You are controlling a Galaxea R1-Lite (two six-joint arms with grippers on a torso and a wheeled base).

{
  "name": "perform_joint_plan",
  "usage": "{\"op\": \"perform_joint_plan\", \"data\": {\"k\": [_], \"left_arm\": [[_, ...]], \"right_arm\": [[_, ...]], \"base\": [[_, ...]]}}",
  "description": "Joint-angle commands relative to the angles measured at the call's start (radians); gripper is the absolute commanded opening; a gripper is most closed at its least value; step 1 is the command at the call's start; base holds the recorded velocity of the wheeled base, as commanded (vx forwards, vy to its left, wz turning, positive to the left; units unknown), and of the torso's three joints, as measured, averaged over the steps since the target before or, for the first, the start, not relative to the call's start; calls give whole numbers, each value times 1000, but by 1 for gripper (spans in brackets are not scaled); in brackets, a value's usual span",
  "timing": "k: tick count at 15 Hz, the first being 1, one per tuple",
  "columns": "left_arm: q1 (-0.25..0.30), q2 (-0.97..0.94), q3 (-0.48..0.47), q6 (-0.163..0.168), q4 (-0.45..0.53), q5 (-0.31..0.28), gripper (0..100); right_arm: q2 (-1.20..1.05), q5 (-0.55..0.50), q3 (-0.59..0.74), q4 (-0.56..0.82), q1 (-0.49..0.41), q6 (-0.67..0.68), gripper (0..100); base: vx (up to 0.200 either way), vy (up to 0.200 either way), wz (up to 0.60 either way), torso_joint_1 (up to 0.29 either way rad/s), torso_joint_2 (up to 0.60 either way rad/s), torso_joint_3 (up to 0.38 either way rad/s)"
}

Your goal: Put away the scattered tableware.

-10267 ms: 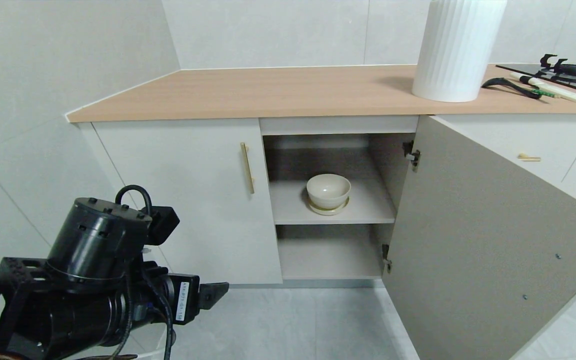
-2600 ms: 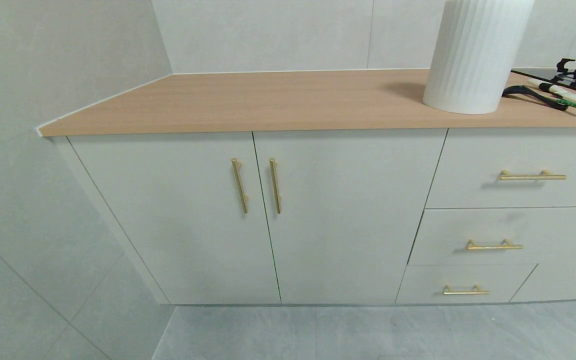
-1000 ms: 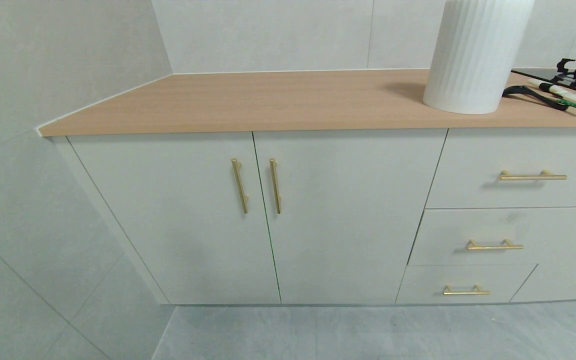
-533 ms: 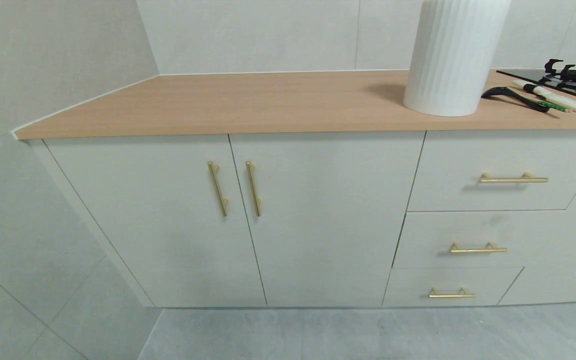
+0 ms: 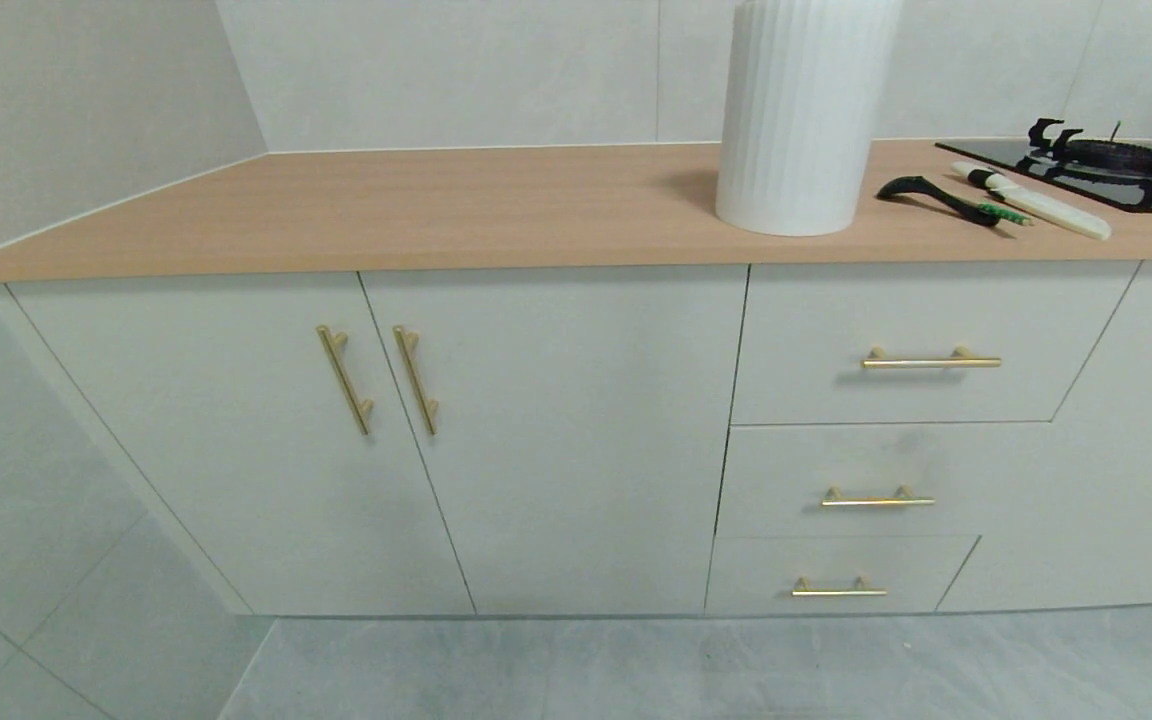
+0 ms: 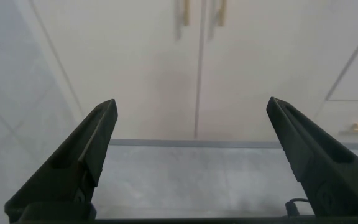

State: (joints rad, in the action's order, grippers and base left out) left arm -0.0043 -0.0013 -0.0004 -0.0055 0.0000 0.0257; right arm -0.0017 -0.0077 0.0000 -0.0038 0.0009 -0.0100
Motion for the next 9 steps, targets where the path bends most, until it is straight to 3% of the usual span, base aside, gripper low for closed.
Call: {"op": "perform_joint_plan", "data": {"k": [1,3,9], "left_arm": [[0,1,0,-1,0,0,100],[0,1,0,-1,0,0,100],[0,1,0,-1,0,0,100]], "right_arm": [[2,0,0,-1,1,-1,100],[2,0,0,-1,1,-1,100],[2,0,0,-1,1,-1,100]], "base": [[0,-200,0,-7,2,-2],[0,-200,0,2,-2,2],[0,0,0,0,0,0]]}}
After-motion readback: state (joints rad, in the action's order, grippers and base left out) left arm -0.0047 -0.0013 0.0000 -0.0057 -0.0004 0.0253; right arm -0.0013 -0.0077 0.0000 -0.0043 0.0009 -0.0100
